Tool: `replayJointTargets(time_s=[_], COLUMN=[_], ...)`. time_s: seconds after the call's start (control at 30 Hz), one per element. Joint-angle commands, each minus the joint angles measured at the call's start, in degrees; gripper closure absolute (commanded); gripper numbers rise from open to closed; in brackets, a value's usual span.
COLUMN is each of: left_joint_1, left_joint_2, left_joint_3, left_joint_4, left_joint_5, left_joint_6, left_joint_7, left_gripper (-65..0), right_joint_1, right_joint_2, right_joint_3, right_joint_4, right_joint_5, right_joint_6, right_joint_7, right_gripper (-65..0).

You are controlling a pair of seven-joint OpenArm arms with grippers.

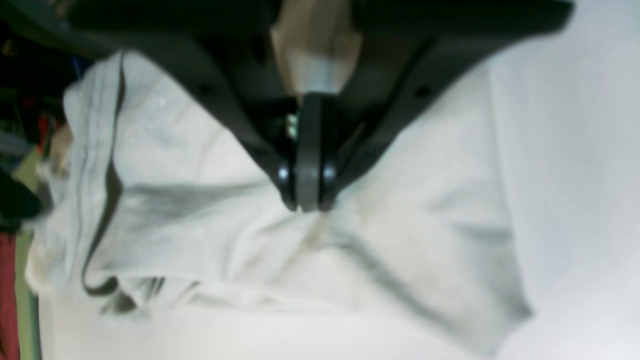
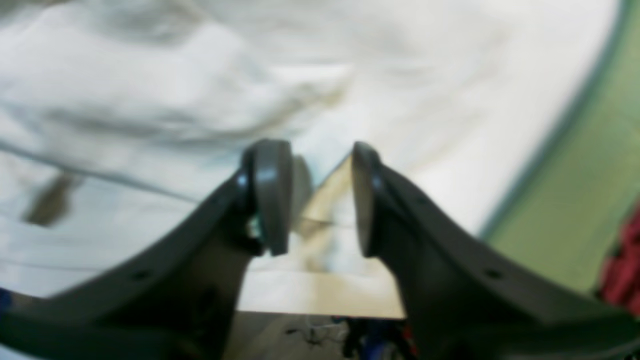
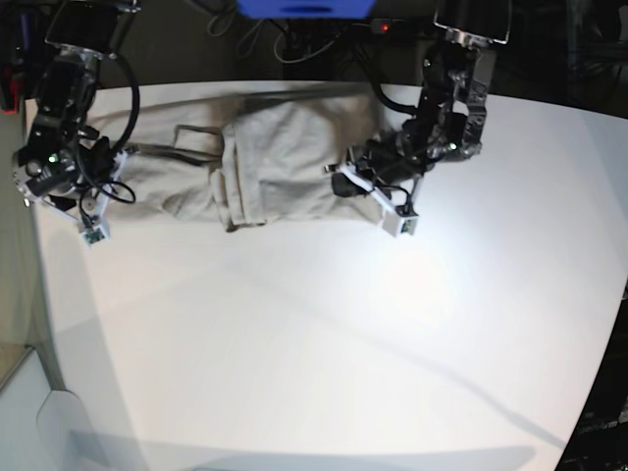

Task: Layout the t-shirt on the table in an organized manner, then fold the t-shirt properly
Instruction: 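Carry the strip end with the left gripper toward the right gripper, then release the strip end with the left gripper and regrasp the folded end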

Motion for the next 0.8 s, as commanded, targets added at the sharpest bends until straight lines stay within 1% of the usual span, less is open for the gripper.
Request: replayJointTargets(time_s=[0.0,0.1,0.2,0.37,0.47,0.57,0.67,0.77], left_joint_1=[-1.26,-3.63,-5.04,-5.48,-5.48,-5.48,-5.39,-5.3], left_joint_2=[-0.1,-0.1,-0.1,-0.19,-1.07,-1.16,-1.24,-1.24], left_joint_3=[-0.08,-0.08,-0.16,-0.16,-0.16,-0.16,-0.16,-0.16], left_joint_4=[0.12,-1.02,-0.84,-0.23,-0.23,-0.23,-0.23,-0.23], left_joint_5=[0.87,0.87,0.87,0.78,0.52,0.43,0.43,0.43], left_joint_6=[0.45,0.45,0.45,0.45,0.45,0.45,0.45,0.45], left_joint_7=[-0.06,-0.06,0.47,0.55,0.55,0.55,0.55,0.55], left_gripper=[-0.2,-0.2,-0.2,-0.2,-0.2,-0.2,-0.2,-0.2], right_joint_1=[0.82,0.99,0.99,0.99,0.99,1.7,2.75,4.25], right_joint_2=[0.62,1.41,1.67,1.32,1.32,0.88,-0.09,-0.44], right_joint_3=[0.05,1.46,2.25,3.39,3.39,4.36,9.28,13.24], right_joint_4=[1.45,1.8,1.62,1.36,1.27,0.22,-1.45,-4.18], right_joint_5=[0.27,0.27,0.36,0.36,0.36,0.45,0.45,0.45], right_joint_6=[0.78,0.78,0.78,0.78,0.78,0.78,0.78,0.78], right_joint_7=[0.63,0.01,-2.63,-2.45,-2.36,-0.69,-0.69,-1.83], right_gripper=[-27.8,-33.0,-35.4,-35.6,-35.6,-35.6,-36.5,-41.0])
